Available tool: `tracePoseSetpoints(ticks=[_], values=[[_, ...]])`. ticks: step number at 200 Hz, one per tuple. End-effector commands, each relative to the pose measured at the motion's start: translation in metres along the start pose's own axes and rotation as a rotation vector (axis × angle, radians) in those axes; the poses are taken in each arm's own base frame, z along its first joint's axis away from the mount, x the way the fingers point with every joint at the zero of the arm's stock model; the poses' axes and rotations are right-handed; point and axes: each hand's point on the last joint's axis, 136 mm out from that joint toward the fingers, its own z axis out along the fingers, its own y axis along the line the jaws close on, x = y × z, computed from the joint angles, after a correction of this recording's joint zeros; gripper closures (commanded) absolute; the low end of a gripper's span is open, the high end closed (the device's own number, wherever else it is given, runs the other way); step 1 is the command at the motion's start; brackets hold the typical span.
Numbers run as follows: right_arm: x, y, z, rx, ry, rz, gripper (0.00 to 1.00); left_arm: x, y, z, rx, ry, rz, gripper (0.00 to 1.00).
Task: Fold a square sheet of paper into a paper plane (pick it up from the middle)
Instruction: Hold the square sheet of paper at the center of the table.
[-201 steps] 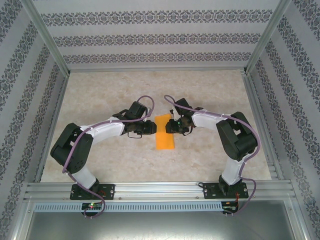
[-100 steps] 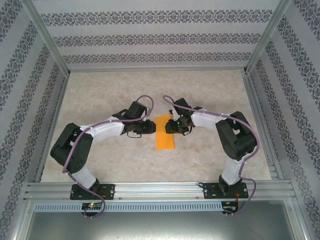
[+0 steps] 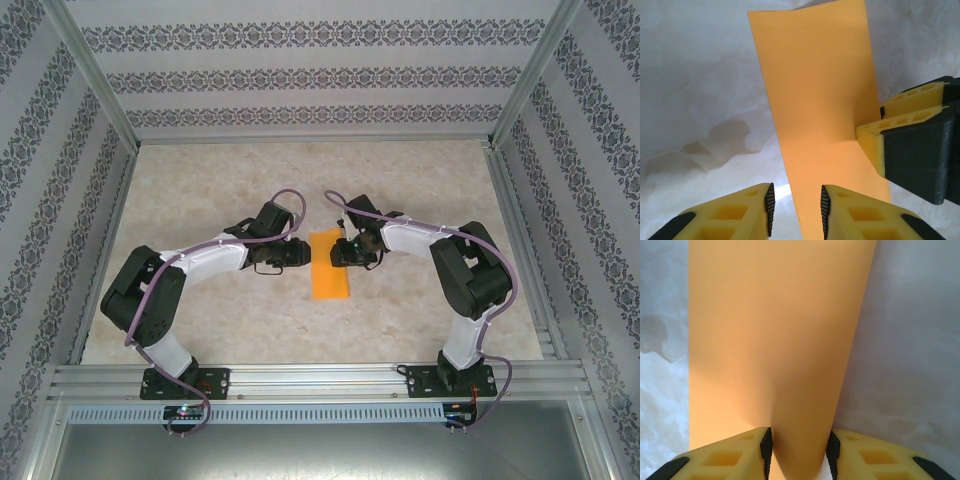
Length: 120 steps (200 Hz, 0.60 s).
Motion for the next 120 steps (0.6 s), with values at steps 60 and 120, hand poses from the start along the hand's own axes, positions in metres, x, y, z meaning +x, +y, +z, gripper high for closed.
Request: tracePoseSetpoints(ticks=[60,120], values=[[0.014,-0.016,0.021,0.071,0.051,-0.002,0.62,-0.009,-0.021,0.023,0.120,0.010,-0.052,0.71],[0.014,-0.017,0.020,0.075,0.053,0.001,0.61,-0.001,-0.026,0.040,0.142,0.056,-0.052,0.76]])
